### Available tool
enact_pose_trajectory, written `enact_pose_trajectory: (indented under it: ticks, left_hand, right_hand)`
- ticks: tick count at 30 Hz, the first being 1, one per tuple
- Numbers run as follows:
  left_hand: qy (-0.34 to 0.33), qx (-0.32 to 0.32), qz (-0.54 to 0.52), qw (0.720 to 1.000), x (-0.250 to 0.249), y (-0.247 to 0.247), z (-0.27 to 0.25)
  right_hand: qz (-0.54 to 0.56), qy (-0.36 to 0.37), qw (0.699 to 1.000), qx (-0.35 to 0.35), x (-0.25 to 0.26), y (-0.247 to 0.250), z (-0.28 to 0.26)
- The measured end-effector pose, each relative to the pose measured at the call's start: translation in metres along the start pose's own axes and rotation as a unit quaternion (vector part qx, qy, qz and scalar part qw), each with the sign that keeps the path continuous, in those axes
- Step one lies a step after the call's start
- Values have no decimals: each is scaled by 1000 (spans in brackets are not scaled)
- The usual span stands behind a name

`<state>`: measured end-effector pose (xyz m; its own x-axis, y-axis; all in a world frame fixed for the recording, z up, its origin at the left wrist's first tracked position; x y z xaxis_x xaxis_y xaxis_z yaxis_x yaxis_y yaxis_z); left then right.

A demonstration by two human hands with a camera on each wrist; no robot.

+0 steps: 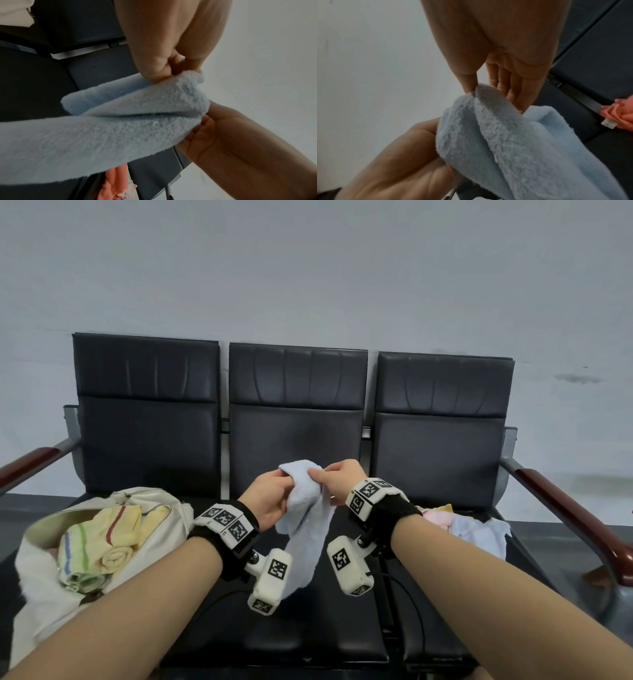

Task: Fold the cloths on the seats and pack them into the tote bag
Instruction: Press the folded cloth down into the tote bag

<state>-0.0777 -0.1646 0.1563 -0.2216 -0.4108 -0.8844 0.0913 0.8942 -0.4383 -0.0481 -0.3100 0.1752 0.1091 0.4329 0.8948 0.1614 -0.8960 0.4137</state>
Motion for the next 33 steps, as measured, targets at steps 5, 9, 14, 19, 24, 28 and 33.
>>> enact_pose_trajectory:
  ticks: [5, 9, 14, 19, 24, 28, 33]
  left_hand:
    - [16, 45, -12, 999, 6, 5, -3]
    - [32, 101, 12, 994, 5, -4, -14]
    - [-1, 38, 59, 998, 2, 7, -8]
    - [-6, -34, 6, 999, -8, 43, -6]
    - [-64, -125, 85, 986, -23, 76, -12]
    - [-86, -160, 106, 978, -39, 94, -18]
    - [-133, -257, 87, 953, -56, 111, -24]
  right_hand:
    - [74, -10, 997, -8, -3, 2, 1]
    - [95, -21, 995, -23, -12, 10, 5]
    - [133, -67, 987, -55, -17, 29, 16]
    - [137, -95, 981, -95, -33, 55, 30]
    - [137, -72, 976, -156, -33, 89, 23]
    - [161, -72, 968, -181, -38, 107, 27]
    - [158, -91, 961, -206, -39, 120, 8]
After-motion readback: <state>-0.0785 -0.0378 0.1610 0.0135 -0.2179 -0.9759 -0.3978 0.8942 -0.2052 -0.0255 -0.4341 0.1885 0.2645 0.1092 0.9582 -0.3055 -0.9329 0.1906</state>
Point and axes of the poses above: each hand's wrist, its own z-axis towards the middle knuckle, its own y-axis out of the back of the hand, x = y × z, the point moved 4 cm from there along z, towards the middle knuckle, and after that the axes turned 4 degrees about x, right-handed, at the moved point
